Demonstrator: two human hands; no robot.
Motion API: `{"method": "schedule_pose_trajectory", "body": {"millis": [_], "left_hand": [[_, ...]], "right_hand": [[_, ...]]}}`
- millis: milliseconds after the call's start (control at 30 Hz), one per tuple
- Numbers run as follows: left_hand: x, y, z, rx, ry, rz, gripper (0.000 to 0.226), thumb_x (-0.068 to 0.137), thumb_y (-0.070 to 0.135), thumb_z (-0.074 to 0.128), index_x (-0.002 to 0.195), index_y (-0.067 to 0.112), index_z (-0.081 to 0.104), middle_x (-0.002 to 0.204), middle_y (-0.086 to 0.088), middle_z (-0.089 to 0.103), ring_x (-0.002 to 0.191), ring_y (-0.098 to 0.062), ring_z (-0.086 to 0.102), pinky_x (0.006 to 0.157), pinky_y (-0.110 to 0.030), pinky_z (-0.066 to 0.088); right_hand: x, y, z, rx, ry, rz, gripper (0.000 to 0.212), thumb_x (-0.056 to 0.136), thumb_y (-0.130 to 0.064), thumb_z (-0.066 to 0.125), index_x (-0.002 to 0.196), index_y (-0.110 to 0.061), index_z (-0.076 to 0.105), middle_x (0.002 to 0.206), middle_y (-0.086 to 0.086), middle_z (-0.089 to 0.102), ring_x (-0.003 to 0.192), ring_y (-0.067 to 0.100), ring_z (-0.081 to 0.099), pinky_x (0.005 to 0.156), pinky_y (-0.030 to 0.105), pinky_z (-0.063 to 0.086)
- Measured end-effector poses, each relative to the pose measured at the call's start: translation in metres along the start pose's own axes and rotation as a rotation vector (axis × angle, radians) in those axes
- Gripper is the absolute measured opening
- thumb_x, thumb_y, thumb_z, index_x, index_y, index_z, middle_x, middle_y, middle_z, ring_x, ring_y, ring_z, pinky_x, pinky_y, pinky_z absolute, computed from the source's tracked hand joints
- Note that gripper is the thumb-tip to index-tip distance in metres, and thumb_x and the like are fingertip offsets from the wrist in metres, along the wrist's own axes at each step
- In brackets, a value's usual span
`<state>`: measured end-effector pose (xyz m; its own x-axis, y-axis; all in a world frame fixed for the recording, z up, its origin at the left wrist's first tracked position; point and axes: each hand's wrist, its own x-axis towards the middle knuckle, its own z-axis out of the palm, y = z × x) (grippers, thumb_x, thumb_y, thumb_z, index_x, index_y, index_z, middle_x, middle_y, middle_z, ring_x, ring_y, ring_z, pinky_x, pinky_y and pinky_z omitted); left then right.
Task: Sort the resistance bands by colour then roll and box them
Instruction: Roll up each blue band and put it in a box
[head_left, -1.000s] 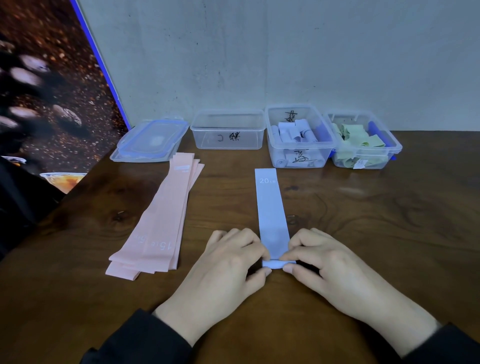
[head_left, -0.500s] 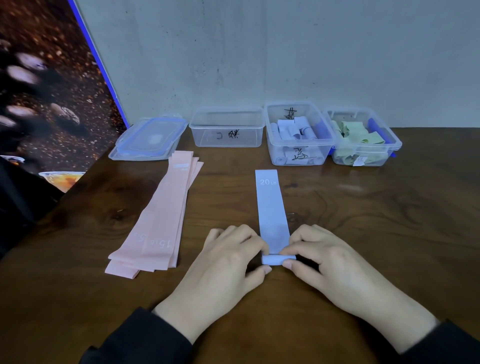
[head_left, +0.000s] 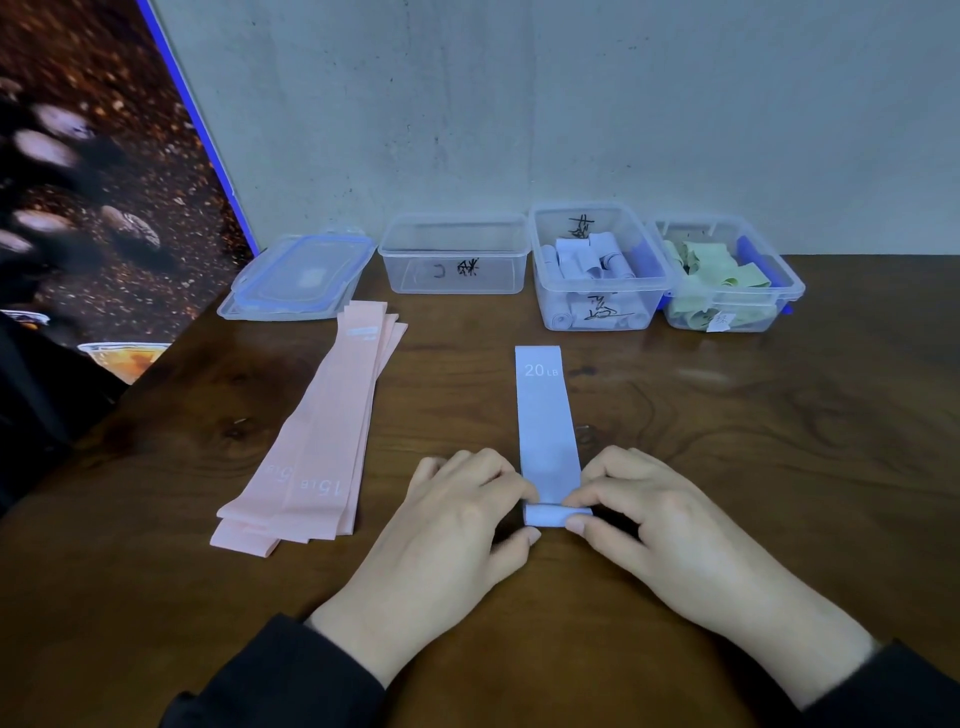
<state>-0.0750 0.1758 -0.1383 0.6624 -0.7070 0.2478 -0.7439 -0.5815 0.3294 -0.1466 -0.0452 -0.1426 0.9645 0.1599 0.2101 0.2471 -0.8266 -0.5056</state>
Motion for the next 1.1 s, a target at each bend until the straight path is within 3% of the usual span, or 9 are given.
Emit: {"method": "schedule_pose_trajectory", "body": {"millis": [100, 267, 500, 733, 933, 1100], "left_hand": [[0.0000, 0.0005, -0.0001, -0.003, 0.002, 0.003, 0.021, 0.098, 0.040, 0.057, 0.115, 0.032, 0.066, 0.109, 0.018, 0.053, 0.103, -0.004, 0.049, 0.101, -0.031, 0.038], [-0.0001, -0.0001, 0.0000, -0.001, -0.005, -0.003, 0.025, 0.100, 0.041, 0.051, 0.117, 0.032, 0.066, 0.109, 0.019, 0.051, 0.103, -0.004, 0.047, 0.100, -0.031, 0.037], [-0.0001, -0.0015, 0.0020, -0.006, 0.022, -0.008, 0.022, 0.096, 0.040, 0.057, 0.115, 0.034, 0.065, 0.107, 0.020, 0.052, 0.100, -0.002, 0.047, 0.096, -0.029, 0.039], [-0.0001, -0.0012, 0.0033, -0.004, 0.013, -0.014, 0.037, 0.098, 0.047, 0.038, 0.117, 0.032, 0.066, 0.106, 0.020, 0.051, 0.100, -0.003, 0.047, 0.095, -0.031, 0.040], [-0.0001, -0.0019, 0.0027, -0.006, 0.018, -0.014, 0.024, 0.095, 0.044, 0.057, 0.116, 0.034, 0.064, 0.109, 0.021, 0.052, 0.103, -0.003, 0.047, 0.098, -0.029, 0.038], [0.0007, -0.0016, 0.0029, -0.006, 0.012, -0.019, 0.039, 0.096, 0.050, 0.036, 0.115, 0.032, 0.066, 0.106, 0.020, 0.051, 0.099, -0.003, 0.046, 0.095, -0.029, 0.038]], "right_hand": [[-0.0004, -0.0014, -0.0008, 0.009, 0.000, 0.003, 0.032, 0.097, -0.050, 0.051, 0.111, -0.032, 0.074, 0.102, -0.024, 0.054, 0.106, 0.008, 0.055, 0.090, 0.021, 0.045], [-0.0010, -0.0001, -0.0011, 0.025, -0.005, 0.006, 0.011, 0.091, -0.044, 0.067, 0.100, -0.038, 0.065, 0.105, -0.024, 0.055, 0.106, 0.009, 0.056, 0.088, 0.022, 0.046], [-0.0003, 0.0011, 0.0006, 0.017, 0.008, 0.004, 0.019, 0.097, -0.046, 0.056, 0.105, -0.034, 0.069, 0.103, -0.023, 0.054, 0.104, 0.009, 0.056, 0.088, 0.022, 0.045], [-0.0008, 0.0015, 0.0004, 0.024, 0.016, 0.009, 0.010, 0.093, -0.039, 0.068, 0.102, -0.038, 0.066, 0.103, -0.025, 0.054, 0.103, 0.007, 0.055, 0.086, 0.016, 0.042], [-0.0003, 0.0026, 0.0008, 0.006, -0.001, -0.003, 0.022, 0.098, -0.046, 0.055, 0.108, -0.033, 0.071, 0.103, -0.024, 0.054, 0.103, 0.006, 0.055, 0.088, 0.023, 0.046], [-0.0007, 0.0020, 0.0004, 0.023, 0.007, 0.012, 0.015, 0.092, -0.042, 0.068, 0.106, -0.038, 0.067, 0.102, -0.024, 0.054, 0.103, 0.008, 0.054, 0.087, 0.019, 0.042]]}}
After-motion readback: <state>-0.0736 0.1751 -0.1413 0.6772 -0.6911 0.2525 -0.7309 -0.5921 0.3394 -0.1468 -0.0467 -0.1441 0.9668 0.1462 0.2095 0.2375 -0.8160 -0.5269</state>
